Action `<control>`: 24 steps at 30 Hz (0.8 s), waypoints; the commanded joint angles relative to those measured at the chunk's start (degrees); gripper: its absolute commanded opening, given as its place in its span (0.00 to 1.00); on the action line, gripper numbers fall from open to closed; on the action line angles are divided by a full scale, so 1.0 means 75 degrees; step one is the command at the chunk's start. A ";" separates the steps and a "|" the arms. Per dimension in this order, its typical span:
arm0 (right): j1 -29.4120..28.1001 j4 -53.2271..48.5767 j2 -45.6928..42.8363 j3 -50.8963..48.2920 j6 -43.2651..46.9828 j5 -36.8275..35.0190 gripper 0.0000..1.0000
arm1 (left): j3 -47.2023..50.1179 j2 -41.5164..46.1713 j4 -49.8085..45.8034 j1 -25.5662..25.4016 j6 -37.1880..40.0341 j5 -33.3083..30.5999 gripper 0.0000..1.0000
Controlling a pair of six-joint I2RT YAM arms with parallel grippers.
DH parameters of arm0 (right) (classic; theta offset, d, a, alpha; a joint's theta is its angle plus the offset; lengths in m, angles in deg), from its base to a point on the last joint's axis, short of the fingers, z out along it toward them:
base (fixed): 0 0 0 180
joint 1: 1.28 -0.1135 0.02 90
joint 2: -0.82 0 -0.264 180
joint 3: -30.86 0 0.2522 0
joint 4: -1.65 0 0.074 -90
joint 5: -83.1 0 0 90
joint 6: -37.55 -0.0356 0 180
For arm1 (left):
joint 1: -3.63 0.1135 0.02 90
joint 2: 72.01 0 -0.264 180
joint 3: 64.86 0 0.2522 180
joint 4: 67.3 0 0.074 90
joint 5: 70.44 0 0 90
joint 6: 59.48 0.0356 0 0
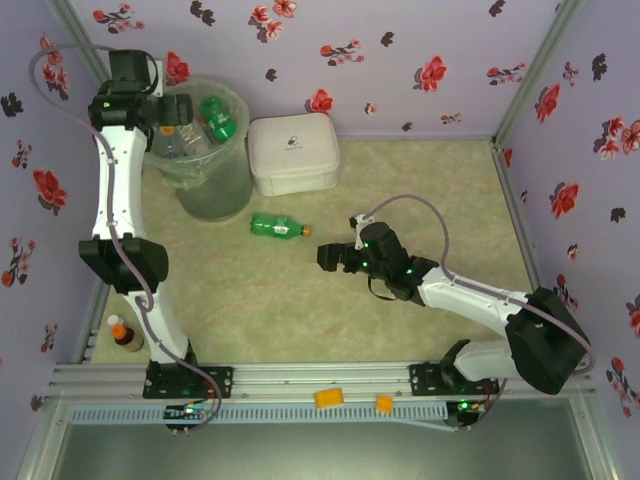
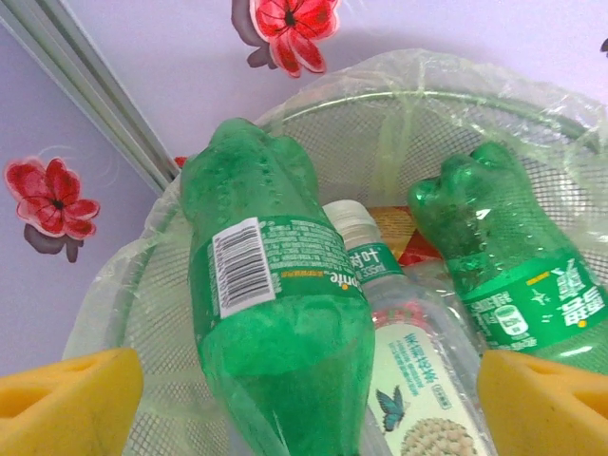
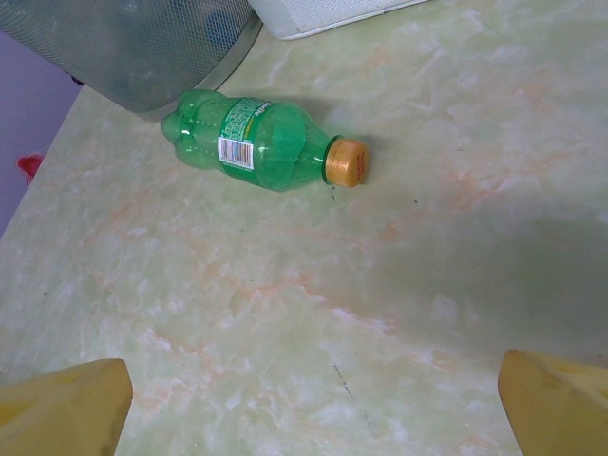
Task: Put the plastic bottles in the bin
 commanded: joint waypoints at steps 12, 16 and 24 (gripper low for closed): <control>0.0064 -0.0025 0.0312 0.0410 -0.0061 0.0071 1.00 | 0.0491 0.0192 0.0725 -0.0089 -0.0511 0.0340 0.95; 0.0058 -0.0116 0.0240 0.0393 -0.0069 -0.0023 1.00 | 0.0573 -0.0084 0.0908 -0.0086 -0.0727 0.0699 0.94; 0.0047 -0.0033 0.0621 0.0672 0.0011 0.0318 1.00 | 0.0244 -0.0572 0.0834 -0.0089 -0.0862 0.0783 0.93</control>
